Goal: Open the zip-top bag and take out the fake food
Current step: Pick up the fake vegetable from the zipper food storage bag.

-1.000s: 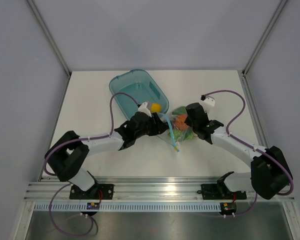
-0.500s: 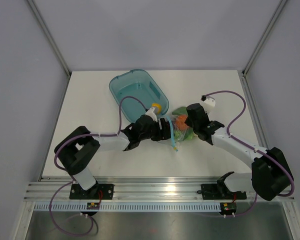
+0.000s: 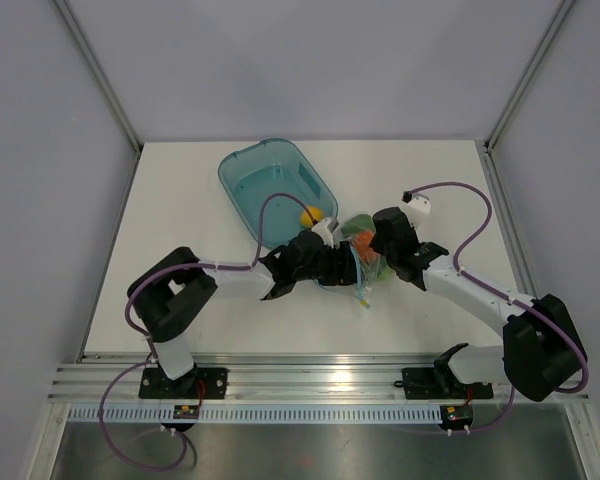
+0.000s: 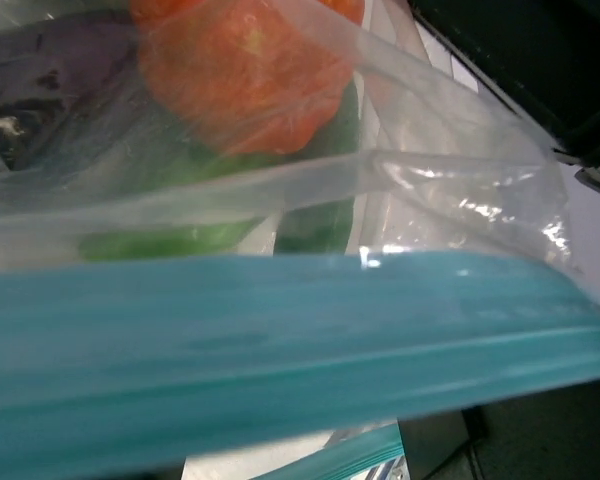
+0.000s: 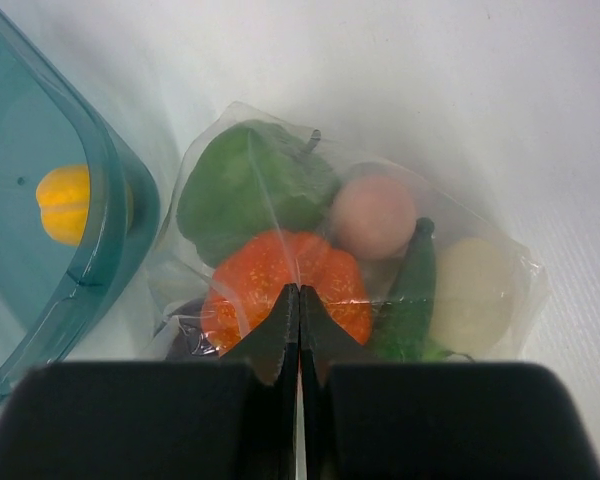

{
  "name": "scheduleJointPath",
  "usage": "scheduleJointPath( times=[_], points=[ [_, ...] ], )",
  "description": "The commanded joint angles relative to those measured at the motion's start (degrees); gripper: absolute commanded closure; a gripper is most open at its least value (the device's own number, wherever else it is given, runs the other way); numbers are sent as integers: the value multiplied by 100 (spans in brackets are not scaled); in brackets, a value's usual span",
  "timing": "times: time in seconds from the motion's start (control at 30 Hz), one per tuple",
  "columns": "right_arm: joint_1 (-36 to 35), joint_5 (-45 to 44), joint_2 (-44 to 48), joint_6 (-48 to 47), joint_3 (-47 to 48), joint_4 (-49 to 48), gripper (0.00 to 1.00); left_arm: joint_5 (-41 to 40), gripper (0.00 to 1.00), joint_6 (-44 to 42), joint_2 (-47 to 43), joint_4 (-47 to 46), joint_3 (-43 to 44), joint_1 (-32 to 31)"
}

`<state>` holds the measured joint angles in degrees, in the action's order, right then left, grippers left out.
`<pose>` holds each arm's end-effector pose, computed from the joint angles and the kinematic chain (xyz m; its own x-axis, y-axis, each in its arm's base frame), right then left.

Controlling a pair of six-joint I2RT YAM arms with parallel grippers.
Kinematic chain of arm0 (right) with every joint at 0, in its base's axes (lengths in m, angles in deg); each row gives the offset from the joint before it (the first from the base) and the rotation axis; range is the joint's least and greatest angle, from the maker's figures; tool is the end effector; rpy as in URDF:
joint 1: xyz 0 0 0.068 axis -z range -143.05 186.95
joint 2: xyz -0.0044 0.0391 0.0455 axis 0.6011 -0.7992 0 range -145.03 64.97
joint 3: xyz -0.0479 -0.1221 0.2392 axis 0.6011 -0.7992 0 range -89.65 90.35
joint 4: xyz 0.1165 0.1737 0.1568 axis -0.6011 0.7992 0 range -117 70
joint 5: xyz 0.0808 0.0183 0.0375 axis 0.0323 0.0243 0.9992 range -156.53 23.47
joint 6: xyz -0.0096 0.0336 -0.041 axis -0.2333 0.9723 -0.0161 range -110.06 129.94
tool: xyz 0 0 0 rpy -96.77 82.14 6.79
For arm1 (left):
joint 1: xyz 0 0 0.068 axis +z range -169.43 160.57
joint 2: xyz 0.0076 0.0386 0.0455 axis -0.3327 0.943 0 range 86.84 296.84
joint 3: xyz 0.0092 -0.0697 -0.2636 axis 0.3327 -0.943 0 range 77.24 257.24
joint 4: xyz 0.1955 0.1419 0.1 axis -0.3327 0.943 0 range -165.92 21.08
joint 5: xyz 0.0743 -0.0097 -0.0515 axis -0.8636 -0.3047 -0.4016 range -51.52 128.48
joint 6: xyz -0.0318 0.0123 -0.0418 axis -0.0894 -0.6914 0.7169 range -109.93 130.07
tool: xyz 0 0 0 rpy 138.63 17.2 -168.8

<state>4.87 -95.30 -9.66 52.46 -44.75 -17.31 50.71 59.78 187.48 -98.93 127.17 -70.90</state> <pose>0.2411 0.1308 0.2320 -0.4982 0.3870 -0.7759 0.2528 0.9208 0.2970 0.2225 -0.2915 0.1708 -0.8596 -0.1173 -0.4974 0.3490 0.5763 -0.7390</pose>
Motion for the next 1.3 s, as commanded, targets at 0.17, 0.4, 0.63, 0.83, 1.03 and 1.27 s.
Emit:
scheduleJointPath(
  times=[0.17, 0.4, 0.63, 0.83, 1.03, 1.27],
  points=[
    [52, 100, 89, 133, -17, -257, 100, 219, 31, -163, 281, -38, 499, -259],
    [44, 74, 107, 98, 36, -152, 100, 184, 32, -208, 465, 244, 711, -329],
    [52, -216, 449, -16, 27, 129, 46, -159, 33, -269, 246, 235, 562, -321],
    [43, -647, 923, 169, -96, 480, 28, -168, 33, -243, 140, 253, 579, -250],
    [52, -612, 1144, 555, -210, 885, 27, -265, 33, -252, -53, 182, 439, -189],
    [430, -103, 1047, 722, -439, 710, 28, -414, 32, -252, -202, 60, 254, -92]
  ],
)
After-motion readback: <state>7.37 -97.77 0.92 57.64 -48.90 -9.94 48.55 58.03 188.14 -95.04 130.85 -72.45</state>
